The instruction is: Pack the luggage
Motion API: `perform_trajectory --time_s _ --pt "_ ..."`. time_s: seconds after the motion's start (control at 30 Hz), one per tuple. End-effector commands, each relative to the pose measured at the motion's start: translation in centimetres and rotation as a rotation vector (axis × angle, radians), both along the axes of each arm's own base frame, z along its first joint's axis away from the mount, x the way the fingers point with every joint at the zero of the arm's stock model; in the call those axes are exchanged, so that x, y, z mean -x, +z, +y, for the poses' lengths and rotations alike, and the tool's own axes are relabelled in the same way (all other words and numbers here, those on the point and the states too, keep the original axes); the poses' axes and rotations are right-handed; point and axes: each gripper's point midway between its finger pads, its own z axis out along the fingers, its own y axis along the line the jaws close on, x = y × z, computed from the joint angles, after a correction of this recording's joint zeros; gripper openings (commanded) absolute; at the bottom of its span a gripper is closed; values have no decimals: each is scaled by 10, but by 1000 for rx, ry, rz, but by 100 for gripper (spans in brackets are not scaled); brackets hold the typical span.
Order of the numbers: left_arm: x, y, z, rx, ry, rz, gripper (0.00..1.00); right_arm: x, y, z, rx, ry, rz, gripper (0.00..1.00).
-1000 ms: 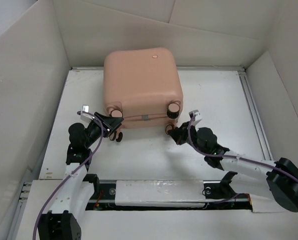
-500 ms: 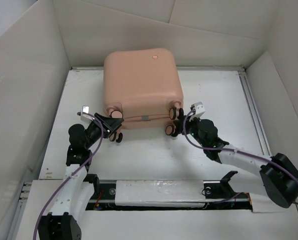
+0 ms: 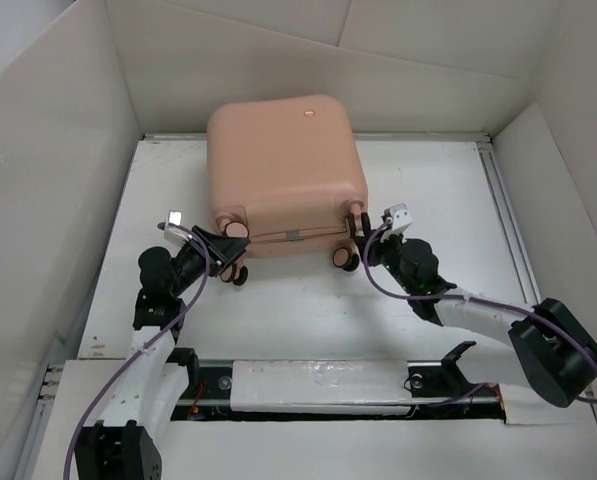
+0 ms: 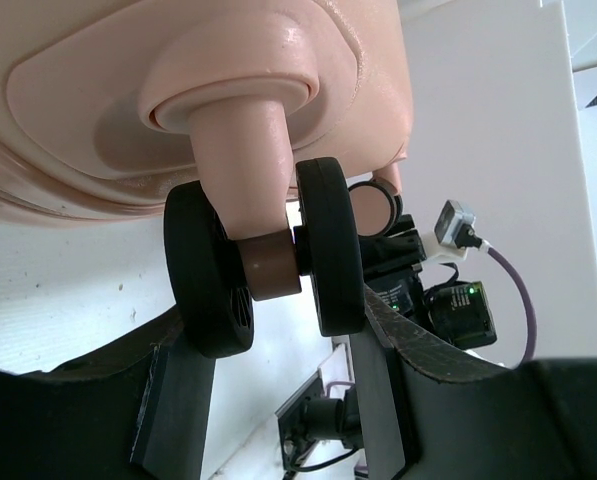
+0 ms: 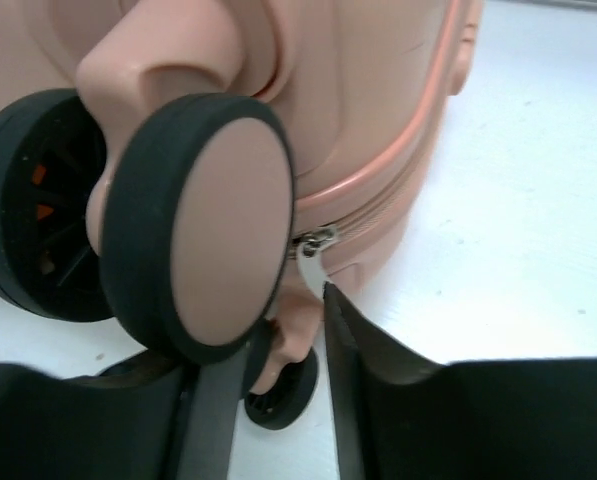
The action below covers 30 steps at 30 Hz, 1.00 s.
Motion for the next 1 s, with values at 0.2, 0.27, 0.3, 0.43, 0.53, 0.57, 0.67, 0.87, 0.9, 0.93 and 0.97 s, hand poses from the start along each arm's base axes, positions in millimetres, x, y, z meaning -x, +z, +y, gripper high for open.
perform_trajectory --time_s 0.2,0.27,0.3,0.43,0.53,0.57,0.67,0.87,0.9,0.93,0.97 --pt "10 63 -4 -64 -49 -353 0 -20 35 -21 -83 1 -153 54" --pt "10 63 -4 -63 -49 -353 0 -23 39 -11 -78 102 -166 54" --pt "10 63 -4 -63 -49 -353 0 -24 38 -6 -80 141 -168 54" --pt "10 63 -3 -81 -49 -359 0 -19 45 13 -89 308 -224 51" --pt "10 61 -3 -81 -49 -348 0 -11 41 27 -114 423 -212 50" --pt "9 60 -3 -88 -49 -354 0 -8 43 29 -123 442 -215 50" --pt "9 60 -3 -88 -49 -354 0 -8 36 27 -133 426 -224 55" --pt "9 58 -3 -88 -49 -343 0 -29 30 14 -133 345 -241 55" --pt "9 62 -3 -98 -49 -360 0 -29 30 14 -142 345 -243 55" --pt "9 59 -3 -97 -50 -343 0 -32 34 16 -154 346 -252 55" --pt "9 57 -3 -105 -50 -341 0 -34 34 13 -155 337 -260 52"
